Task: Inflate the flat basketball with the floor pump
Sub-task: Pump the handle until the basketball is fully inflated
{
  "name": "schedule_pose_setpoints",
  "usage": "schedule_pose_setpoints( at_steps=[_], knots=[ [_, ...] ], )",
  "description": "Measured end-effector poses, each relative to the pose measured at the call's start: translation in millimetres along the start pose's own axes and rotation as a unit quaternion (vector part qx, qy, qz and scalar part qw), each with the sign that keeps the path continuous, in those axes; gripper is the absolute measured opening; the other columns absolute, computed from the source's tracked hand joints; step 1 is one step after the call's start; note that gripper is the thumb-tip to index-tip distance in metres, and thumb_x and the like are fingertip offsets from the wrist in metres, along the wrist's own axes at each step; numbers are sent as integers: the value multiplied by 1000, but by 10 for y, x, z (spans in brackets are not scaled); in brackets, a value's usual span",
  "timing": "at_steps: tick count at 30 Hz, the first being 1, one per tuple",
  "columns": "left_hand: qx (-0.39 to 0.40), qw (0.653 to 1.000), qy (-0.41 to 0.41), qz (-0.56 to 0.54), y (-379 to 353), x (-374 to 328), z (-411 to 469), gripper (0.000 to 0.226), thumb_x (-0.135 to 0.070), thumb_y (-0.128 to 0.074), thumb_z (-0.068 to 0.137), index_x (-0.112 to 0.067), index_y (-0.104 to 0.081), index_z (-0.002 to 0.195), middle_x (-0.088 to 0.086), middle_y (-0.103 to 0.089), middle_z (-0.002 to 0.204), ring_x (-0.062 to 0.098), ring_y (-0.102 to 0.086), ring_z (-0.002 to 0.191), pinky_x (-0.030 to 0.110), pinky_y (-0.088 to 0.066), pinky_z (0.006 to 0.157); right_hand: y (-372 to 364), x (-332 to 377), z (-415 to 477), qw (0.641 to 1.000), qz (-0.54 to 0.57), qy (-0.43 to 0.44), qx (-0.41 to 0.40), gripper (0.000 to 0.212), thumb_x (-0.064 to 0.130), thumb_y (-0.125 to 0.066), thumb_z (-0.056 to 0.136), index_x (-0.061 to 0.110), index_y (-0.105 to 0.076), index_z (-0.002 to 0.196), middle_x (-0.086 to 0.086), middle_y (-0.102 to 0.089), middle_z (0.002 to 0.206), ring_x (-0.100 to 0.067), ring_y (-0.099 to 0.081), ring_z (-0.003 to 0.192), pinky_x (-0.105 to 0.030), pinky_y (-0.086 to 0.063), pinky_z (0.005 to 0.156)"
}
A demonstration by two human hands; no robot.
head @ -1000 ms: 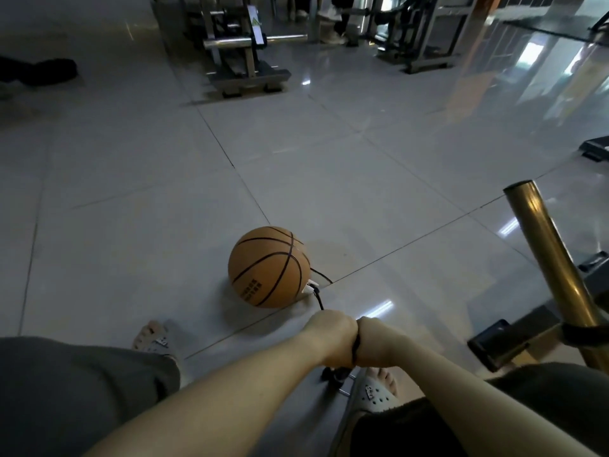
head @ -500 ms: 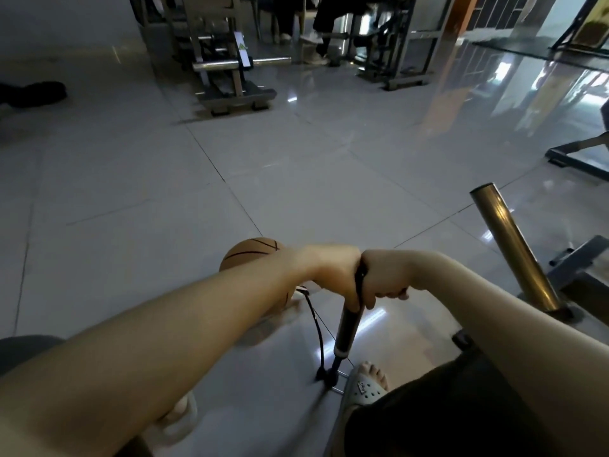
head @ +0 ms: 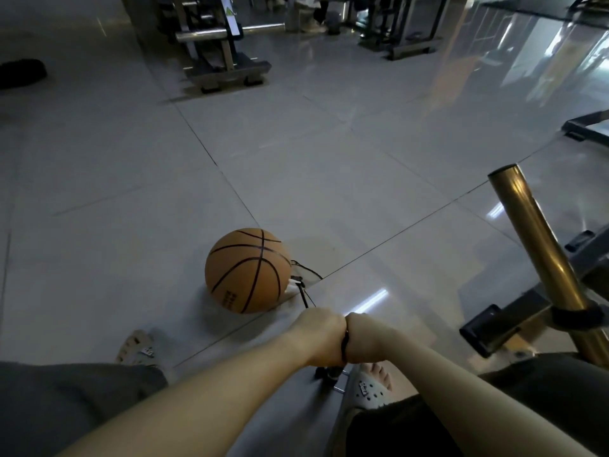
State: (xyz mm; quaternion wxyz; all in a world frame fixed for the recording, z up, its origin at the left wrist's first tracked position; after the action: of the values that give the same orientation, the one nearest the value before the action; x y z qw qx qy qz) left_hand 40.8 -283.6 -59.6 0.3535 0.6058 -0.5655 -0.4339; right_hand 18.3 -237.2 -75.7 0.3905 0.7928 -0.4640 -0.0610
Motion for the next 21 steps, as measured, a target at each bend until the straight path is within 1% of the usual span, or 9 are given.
schedule_pose_setpoints(
  at_steps=[2, 4, 6, 8, 10, 12, 15, 17, 21],
  knots=[
    [4, 1000, 3, 1, -42, 18, 28, 20, -38, -68, 84, -19, -60, 84, -2, -51, 66, 24, -56, 64, 30, -46, 57, -3, -6, 19, 1000, -5, 1, -6, 24, 16, -64, 83, 11, -66, 107, -8, -61, 94, -21, -61, 87, -32, -51, 81],
    [14, 1000, 8, 1, -42, 9, 9, 23, -41, -68, 84, -19, -62, 85, -3, -50, 65, 24, -58, 64, 29, -46, 54, 0, 10, -21, 1000, -8, -5, 2, 22, 15, -66, 82, 10, -67, 104, -8, -65, 93, -23, -65, 90, -32, -53, 82],
    [21, 1000, 16, -5, 29, -3, -33, 30, -48, -71, 84, -19, -63, 84, -4, -51, 64, 22, -58, 63, 27, -42, 52, 64, 33, -93, 1000, -24, -11, 1, 3, 12, -67, 79, 13, -65, 79, -4, -60, 70, -22, -65, 71, -29, -52, 68],
    [34, 999, 11, -23, 167, -27, -105, 33, -51, -73, 83, -20, -62, 83, -4, -53, 65, 21, -58, 66, 25, -39, 51, 141, 45, -173, 1000, -18, -19, 12, 14, 11, -70, 76, 12, -60, 65, -5, -56, 58, -21, -56, 50, -29, -50, 60],
    [43, 998, 4, -54, 380, -40, -160, 28, -47, -77, 79, -22, -66, 86, -3, -63, 73, 20, -63, 72, 25, -40, 52, 300, 86, -274, 1000, -8, -4, 14, 13, 9, -72, 74, 10, -63, 64, -6, -54, 57, -21, -50, 46, -32, -49, 58],
    [51, 996, -6, -78, 673, -65, -224, 22, -43, -81, 76, -28, -68, 86, -7, -66, 77, 17, -65, 73, 26, -43, 53, 537, 130, -416, 1000, 7, 7, 16, 7, 8, -72, 74, 8, -66, 70, -5, -52, 59, -20, -47, 47, -30, -46, 53],
    [34, 993, -21, -113, 1249, -75, -275, 29, -40, -86, 71, -25, -74, 93, -7, -68, 78, 17, -66, 74, 31, -55, 62, 1035, 206, -680, 998, 55, 21, 4, 7, 2, -69, 71, 3, -66, 78, -7, -47, 61, -18, -40, 44, -24, -37, 44],
    [15, 994, -19, -111, 1495, -43, -276, 33, -41, -87, 70, -22, -74, 93, -4, -69, 79, 18, -67, 73, 33, -56, 66, 1237, 222, -760, 996, 81, 24, -8, 7, 0, -67, 69, 4, -66, 75, -6, -46, 57, -18, -37, 44, -24, -35, 44],
    [25, 996, -7, -83, 1169, -53, -188, 30, -44, -84, 71, -22, -70, 85, -4, -67, 73, 19, -65, 68, 32, -55, 59, 950, 153, -572, 998, 57, 7, 9, 8, 0, -66, 67, 1, -66, 75, -6, -46, 56, -19, -39, 41, -23, -37, 43]
  ],
)
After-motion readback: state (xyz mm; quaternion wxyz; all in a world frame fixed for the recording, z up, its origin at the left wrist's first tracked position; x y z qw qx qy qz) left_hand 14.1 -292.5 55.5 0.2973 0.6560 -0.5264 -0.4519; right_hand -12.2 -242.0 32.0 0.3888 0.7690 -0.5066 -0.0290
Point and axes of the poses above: each hand's wrist, its own z-axis towards the middle knuckle, its own y-axis out of the back of the hand, x = y × z, the point moved 9 cm from there along z, towards the middle knuckle
